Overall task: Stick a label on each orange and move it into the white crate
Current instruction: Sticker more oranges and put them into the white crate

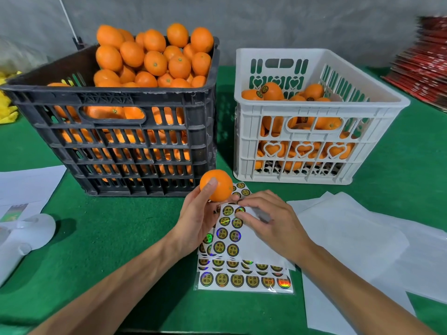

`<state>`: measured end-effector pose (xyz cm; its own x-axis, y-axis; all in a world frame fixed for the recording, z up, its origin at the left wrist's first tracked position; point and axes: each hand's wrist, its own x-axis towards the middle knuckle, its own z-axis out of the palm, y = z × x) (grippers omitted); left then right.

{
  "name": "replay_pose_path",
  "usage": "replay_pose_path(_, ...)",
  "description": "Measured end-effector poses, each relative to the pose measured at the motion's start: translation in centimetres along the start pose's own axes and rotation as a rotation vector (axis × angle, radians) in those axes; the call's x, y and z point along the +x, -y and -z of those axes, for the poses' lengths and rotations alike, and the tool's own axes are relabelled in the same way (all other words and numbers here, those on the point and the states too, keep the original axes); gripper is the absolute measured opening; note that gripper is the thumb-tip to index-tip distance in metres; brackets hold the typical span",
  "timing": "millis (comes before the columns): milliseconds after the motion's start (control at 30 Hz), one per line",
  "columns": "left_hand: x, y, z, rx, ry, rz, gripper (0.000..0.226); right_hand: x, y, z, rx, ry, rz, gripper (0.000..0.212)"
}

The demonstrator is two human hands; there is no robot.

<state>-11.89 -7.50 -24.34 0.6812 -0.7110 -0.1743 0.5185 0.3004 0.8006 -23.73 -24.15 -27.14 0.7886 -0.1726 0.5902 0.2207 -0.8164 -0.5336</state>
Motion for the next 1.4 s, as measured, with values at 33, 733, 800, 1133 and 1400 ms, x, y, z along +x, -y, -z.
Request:
replay_pose_path(33, -0.1, 0.0, -0.1, -0.014, -0.005, 0.012, 0.069, 0.1, 0.0, 0.0, -0.002, -0.004, 0.019, 0.026)
replay_pose_path(733, -0.6, -0.2, -0.9, -0.109, -0.008, 0.163, 0.067, -0.2, -0.5, -0.1, -0.191, -0.058, 0.145, 0.029)
replay_pose_path(800, -0.7, -0.3, -0.9, -0.143, -0.017, 0.161, 0.067, -0.2, -0.5, -0.1, -0.222, -0.083, 0.17, 0.026)
replay_pose_path(1133, -0.4, -0.2, -0.3, -0.214, 0.002, 0.194, 0.068, 0.0, 0.0, 0.2, -0.327, -0.178, 0.281, 0.014)
replay_pose_path(1400, -0.4, -0.1, -0.1, -0.198, 0.002, 0.196, 0.069, 0.2, 0.1, 0.2, -0.34, -0.163, 0.293, 0.01)
